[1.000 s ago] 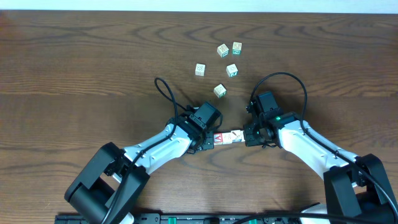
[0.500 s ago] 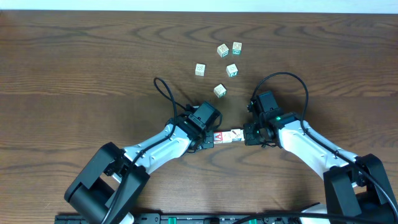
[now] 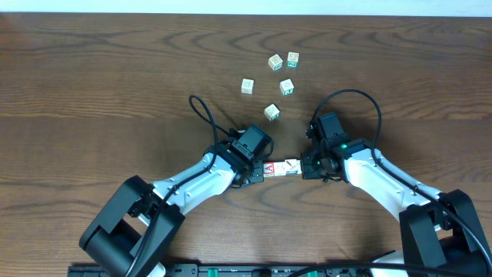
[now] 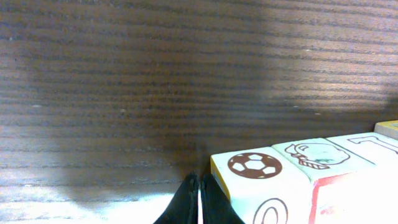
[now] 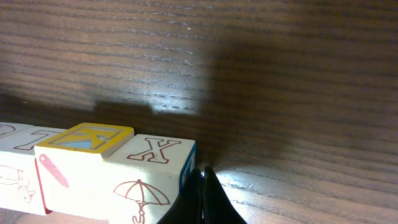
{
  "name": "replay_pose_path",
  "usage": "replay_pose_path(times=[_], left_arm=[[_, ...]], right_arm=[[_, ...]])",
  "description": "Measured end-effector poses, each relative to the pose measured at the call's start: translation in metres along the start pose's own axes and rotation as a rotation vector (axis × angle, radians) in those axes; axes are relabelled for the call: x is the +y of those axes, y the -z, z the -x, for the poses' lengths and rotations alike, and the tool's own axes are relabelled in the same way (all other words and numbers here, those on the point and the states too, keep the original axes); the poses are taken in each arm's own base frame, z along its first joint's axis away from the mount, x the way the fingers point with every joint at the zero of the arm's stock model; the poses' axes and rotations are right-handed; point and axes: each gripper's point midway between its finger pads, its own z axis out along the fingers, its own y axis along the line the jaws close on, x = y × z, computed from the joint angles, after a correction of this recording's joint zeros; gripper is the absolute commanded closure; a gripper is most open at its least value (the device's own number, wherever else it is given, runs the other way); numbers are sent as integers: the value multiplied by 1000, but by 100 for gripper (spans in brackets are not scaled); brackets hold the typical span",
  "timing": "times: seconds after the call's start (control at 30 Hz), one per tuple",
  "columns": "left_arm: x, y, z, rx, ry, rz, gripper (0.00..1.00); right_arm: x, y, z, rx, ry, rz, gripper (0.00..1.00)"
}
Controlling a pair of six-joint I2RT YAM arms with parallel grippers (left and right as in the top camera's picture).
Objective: Lift 5 blocks
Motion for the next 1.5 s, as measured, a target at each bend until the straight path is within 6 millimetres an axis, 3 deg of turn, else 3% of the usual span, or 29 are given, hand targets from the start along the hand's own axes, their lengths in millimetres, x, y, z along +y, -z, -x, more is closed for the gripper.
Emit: replay_pose_path(times=[0.37, 0.83, 1.5], left_arm=[[0, 0, 2, -4, -5, -4, 93], [0, 0, 6, -14, 3, -9, 93], [-2, 4, 8, -26, -20, -20, 93]], right_arm=[[1, 1, 1, -4, -2, 6, 99], [4, 22, 10, -70, 5, 17, 99], [3, 22, 7, -59, 3, 10, 99]])
